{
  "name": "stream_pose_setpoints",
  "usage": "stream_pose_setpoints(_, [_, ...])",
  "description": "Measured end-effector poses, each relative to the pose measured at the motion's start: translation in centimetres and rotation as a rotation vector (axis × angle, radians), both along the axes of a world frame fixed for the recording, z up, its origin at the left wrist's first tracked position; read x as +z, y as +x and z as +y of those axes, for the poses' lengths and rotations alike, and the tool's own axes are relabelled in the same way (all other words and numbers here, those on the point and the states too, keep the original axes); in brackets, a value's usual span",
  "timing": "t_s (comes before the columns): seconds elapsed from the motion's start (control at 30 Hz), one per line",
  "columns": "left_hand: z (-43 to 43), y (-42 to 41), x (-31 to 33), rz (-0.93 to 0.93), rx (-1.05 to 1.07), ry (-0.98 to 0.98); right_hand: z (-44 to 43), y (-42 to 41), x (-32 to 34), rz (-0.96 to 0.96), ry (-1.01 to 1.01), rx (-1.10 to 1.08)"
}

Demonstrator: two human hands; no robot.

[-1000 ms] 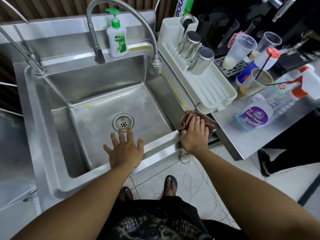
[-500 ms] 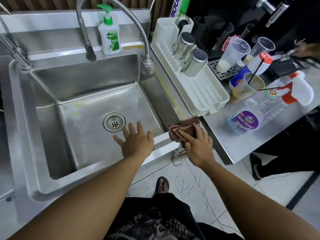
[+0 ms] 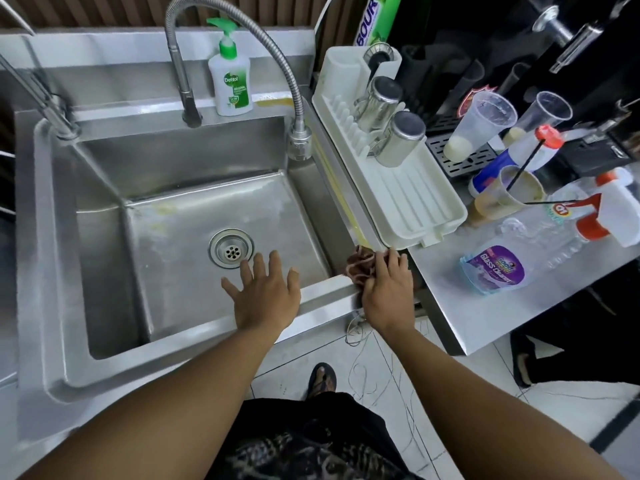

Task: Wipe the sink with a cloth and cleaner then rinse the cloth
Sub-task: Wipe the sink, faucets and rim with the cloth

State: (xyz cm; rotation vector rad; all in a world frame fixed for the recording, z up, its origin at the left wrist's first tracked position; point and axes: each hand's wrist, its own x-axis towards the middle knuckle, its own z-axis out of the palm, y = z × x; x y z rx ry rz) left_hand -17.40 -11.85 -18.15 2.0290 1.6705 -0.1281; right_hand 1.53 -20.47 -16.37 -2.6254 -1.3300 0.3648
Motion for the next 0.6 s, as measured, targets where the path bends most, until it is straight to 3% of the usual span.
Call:
stream_pose_setpoints(0.17, [0.1,0.0,-0.1,0.015,-0.001,-0.006,-1.4,-3.7,0.1,-0.082,-0.022,0.259])
stream_pose_setpoints(0.27, [0.1,0.0,-0.2,0.013,-0.002,-0.007,-1.3,-0.4,0.2,-0.081,-0.021,0.101])
stream_pose_setpoints(0.37, [0.1,0.1,-0.2,0.017,0.003,-0.003,-0.7,1.5,0.2,0.056,0.167,-0.033])
stream_pose_setpoints(0.53, [0.1,0.2,-0.3,0.017,0.007,-0.002,-1.5,-5.7,0.2,0.240,0.119,0.209])
stream_pose_setpoints(0.6, [0.1,0.1,-0.3,0.012,0.005,-0.003,-1.7,-5.5,-0.2,0.150,0.140,0.260])
